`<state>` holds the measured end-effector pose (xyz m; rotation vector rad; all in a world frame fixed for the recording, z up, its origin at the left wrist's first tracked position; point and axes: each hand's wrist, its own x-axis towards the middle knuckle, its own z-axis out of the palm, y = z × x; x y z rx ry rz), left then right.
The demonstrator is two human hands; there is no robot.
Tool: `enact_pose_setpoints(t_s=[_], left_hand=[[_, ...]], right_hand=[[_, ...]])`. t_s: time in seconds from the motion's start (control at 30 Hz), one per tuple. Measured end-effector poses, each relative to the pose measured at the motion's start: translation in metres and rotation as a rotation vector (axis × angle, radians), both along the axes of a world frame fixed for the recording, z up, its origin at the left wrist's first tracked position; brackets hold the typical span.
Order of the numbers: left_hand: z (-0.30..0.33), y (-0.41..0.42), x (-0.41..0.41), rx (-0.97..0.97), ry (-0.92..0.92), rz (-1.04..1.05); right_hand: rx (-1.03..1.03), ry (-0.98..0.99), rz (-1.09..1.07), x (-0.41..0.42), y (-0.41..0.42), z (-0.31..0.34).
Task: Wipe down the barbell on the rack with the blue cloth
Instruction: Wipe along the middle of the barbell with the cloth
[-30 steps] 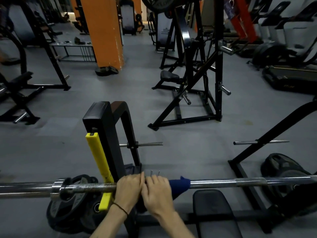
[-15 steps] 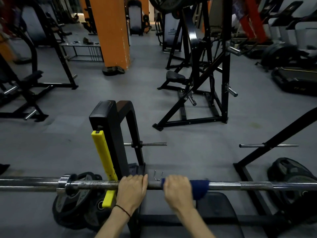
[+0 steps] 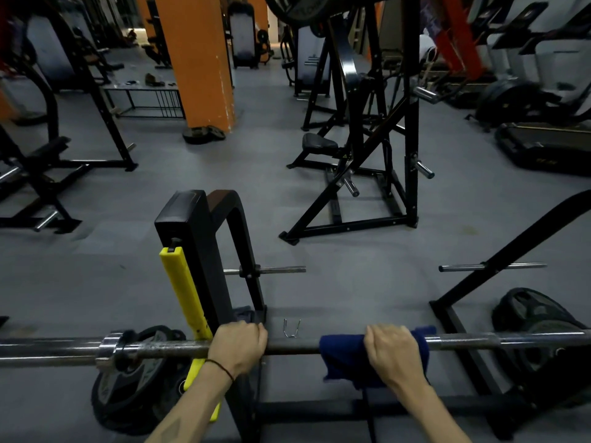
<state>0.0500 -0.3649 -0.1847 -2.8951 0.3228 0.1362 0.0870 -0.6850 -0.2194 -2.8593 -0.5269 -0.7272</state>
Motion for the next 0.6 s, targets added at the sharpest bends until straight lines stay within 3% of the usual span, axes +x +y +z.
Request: enact_pose_setpoints(t_s=[0.1,0.2,0.33,0.6], left_hand=[[0.006,0.002,0.011,0.015,0.096,-0.024],[0.003,-0.002,0.003,0.063,0.020,0.069],[-0.016,-0.005,-0.009,-0.041,-0.187,0.041],[-0.028,0.018,-0.037,-0.141,-0.438,-0.001]], right_hand=[[0.029,0.025,-0.029,-0.010,0.041,0.004],[0.006,0.035,0.109,-0.021,0.118,0.009],[0.042,0.074,0.179,-0.028,0.175,0.008],[-0.015,-0.071,0.121,-0.005,0.035,0.007]])
